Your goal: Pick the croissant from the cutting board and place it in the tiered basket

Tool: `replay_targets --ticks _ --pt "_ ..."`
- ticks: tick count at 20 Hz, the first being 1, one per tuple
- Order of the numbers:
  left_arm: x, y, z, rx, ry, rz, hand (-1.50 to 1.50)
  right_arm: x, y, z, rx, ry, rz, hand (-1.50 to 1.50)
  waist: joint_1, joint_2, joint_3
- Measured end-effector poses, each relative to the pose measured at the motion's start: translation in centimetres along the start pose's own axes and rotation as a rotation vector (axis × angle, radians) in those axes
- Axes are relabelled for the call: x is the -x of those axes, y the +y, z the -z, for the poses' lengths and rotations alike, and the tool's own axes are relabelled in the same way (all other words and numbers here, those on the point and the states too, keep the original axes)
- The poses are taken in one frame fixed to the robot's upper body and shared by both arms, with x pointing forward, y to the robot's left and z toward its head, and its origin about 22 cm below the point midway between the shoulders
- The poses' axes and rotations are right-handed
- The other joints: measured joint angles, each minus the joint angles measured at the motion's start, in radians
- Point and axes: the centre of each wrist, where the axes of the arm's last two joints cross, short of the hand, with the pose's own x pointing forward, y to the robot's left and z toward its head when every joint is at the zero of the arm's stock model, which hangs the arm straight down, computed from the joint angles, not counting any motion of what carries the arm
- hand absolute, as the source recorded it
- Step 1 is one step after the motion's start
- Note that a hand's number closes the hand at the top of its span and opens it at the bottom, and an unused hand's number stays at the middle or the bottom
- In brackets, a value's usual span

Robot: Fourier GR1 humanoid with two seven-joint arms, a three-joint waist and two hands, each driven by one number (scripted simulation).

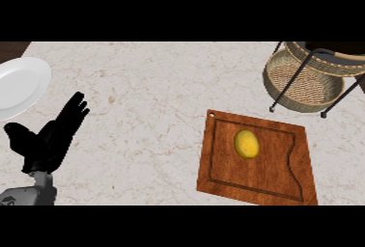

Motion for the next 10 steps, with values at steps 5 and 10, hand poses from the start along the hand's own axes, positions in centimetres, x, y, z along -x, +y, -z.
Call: replay_targets --ticks 5,10 --pt "0.1 0.2 -0.1 0.002 -0.003 0.004 0.00 0.3 2.3 1.3 0.047 -0.006 -0.006 1.50 0.006 0.003 0.001" --pt "-0.1 0.3 0.0 0.007 -0.004 0.003 0.00 0.3 3.7 2.4 0.170 -0.017 0.053 -1.50 0.008 0.002 -0.001"
